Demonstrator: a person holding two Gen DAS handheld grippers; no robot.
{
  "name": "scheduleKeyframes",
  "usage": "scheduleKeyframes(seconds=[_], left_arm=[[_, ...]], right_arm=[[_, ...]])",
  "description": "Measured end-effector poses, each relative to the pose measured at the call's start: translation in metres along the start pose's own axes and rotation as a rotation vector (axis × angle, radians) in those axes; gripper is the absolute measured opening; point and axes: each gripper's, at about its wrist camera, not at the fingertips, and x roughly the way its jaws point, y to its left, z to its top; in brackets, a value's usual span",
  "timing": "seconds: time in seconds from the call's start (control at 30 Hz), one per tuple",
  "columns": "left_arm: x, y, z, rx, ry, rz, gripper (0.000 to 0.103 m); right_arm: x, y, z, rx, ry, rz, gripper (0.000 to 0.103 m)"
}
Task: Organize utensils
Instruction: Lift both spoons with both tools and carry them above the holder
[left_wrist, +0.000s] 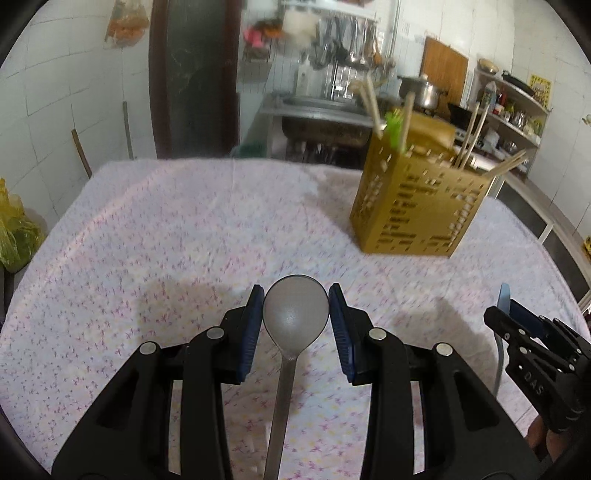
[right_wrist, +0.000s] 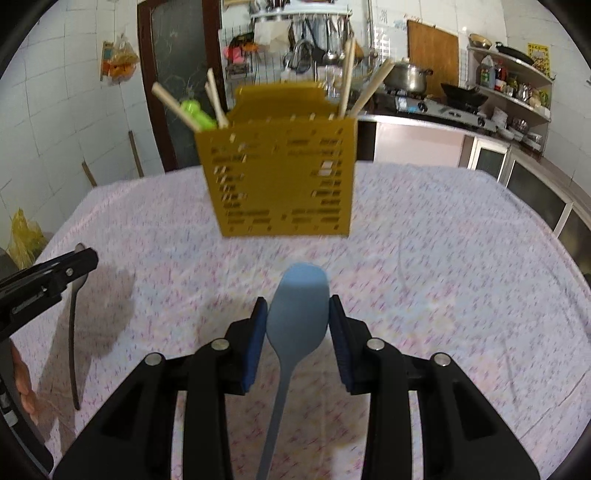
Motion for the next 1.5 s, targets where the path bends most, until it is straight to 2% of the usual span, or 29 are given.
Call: scheduleKeyframes(seconds=[0.47, 0.83, 1.03, 1.2, 1.33, 1.5], left_arm=[[-0.031, -0.027, 0.029, -0.046, -0.136, -0.081, 0.035], [-0.035, -0.043, 0.038, -0.032, -0.170, -0.117, 0.035], [-0.045, -0.051, 0.052, -0.024, -0.201, -0.143, 0.035], [-0.068, -0.058, 0.081, -0.027, -0.265, -0.183, 0.035], [-0.088, -0.070, 0.113, -0.020, -0.336, -0.216, 0.035], [-0.090, -0.086, 0.155, -0.012, -0.407, -0.225, 0.035]], right_arm=[[-0.029, -0.022, 0.045, -0.017, -0.204, -0.026, 0.034], [-0.029, -0.024, 0.049, -0.043, -0.233, -0.035, 0.032], [-0.042, -0.025, 0.063, -0.050, -0.268, -0.032, 0.032], [-0.066, -0.024, 0.090, -0.047, -0.325, -0.020, 0.032], [-0.088, -0.016, 0.127, -0.066, -0.402, -0.024, 0.032], [-0.090, -0.011, 0.171, -0.078, -0.451, -0.041, 0.032]])
